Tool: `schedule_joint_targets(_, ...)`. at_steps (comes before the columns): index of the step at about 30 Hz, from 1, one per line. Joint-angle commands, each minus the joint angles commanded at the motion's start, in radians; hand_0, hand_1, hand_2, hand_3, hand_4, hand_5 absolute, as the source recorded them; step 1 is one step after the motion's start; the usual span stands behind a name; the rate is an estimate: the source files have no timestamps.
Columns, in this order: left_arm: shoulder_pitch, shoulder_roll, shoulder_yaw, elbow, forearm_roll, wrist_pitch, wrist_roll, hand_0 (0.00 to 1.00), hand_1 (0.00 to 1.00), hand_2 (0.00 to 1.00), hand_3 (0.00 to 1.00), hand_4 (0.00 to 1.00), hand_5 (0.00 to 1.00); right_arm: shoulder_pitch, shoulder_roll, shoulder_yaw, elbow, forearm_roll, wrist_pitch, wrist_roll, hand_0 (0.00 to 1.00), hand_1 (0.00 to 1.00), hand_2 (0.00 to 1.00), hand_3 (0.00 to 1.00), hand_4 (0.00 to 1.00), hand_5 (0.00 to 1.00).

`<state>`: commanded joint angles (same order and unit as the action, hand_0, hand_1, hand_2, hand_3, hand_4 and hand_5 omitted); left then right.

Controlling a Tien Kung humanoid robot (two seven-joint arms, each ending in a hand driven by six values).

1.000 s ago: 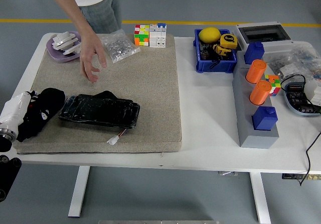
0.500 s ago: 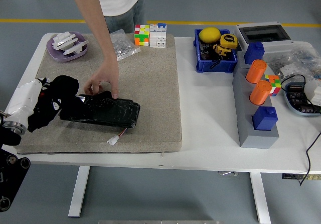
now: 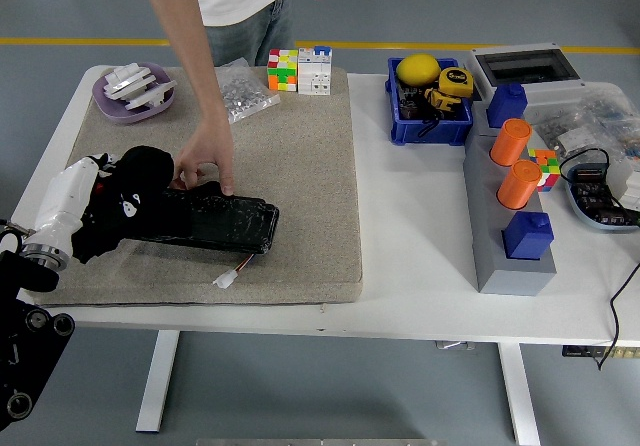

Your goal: Pick the rag up,wipe the panel,place it on the desk

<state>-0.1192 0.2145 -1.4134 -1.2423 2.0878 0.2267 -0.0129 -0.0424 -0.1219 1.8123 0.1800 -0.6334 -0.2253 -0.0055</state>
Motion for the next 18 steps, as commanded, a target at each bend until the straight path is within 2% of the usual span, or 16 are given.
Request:
schedule_joint_targets(7,-0.019,0.016,0.004,0.041,0.055,-0.021,0.024,0.244,0.161,0.546,0.452,0.029,0.002,0.002,-0.003,0.009,0.000,-0.006,0.001,0.005,0.715,0.642,0.668,0.554,0.936,0.400)
schedule_joint_targets(12,-0.019,0.023,0.021,0.019,0.076,-0.024,0.031,0.246,0.165,0.547,0.458,0.032,0.002,0.002,-0.004,0.005,0.000,0.001,0.000,0.008,0.715,0.641,0.668,0.554,0.937,0.399)
schedule_joint_targets(18,-0.026,0.029,0.077,-0.009,0.084,-0.023,0.034,0.246,0.168,0.544,0.455,0.034,0.002,0.002,-0.007,0.012,0.000,-0.005,0.000,0.008,0.714,0.641,0.668,0.554,0.937,0.398)
